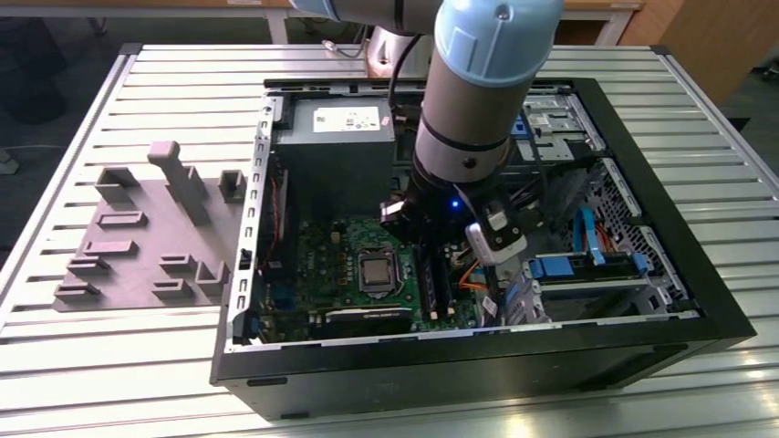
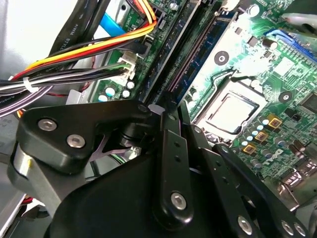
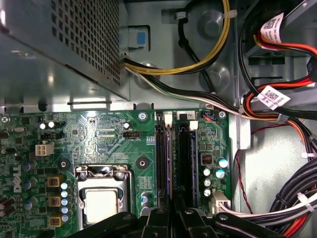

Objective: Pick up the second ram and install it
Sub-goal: 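Insert the second ram into the second slot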

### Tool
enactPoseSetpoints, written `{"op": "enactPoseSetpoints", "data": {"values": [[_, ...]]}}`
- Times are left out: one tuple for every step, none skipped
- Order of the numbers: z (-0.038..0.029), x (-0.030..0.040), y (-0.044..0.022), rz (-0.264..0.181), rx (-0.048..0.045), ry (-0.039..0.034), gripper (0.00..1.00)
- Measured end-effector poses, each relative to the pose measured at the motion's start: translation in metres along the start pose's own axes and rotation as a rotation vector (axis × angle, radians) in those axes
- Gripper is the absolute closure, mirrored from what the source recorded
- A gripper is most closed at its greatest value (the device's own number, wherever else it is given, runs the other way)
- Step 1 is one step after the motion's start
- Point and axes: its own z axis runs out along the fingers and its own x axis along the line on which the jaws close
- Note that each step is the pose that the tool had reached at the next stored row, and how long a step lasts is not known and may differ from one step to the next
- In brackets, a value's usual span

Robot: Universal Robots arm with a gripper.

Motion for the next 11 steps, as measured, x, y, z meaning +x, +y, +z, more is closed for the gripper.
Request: {"op": "enactPoseSetpoints", "data": {"values": [[0.0003,0.0000,0.0000,0.000,0.0000,0.0000,0.86],[0.0006,0.0000,0.0000,0.000,0.0000,0.0000,0.86],[0.0011,0.0000,0.0000,0.000,0.0000,0.0000,0.86],[0.0014,0.0000,0.0000,0.000,0.0000,0.0000,0.86],[0.0017,-0.0001,0.0000,0.000,0.0000,0.0000,0.86],[0.0019,-0.0001,0.0000,0.000,0.0001,0.0000,0.86],[0.0019,-0.0001,0.0000,0.000,0.0002,0.0001,0.86],[0.0019,-0.0001,-0.0001,0.000,0.0002,0.0000,0.86],[0.0020,-0.0001,0.0000,0.000,0.0001,0.0000,0.86],[0.0021,-0.0001,0.0000,0.000,0.0000,0.0000,0.86],[0.0022,-0.0001,0.0000,0.000,-0.0001,0.0000,0.86]]}}
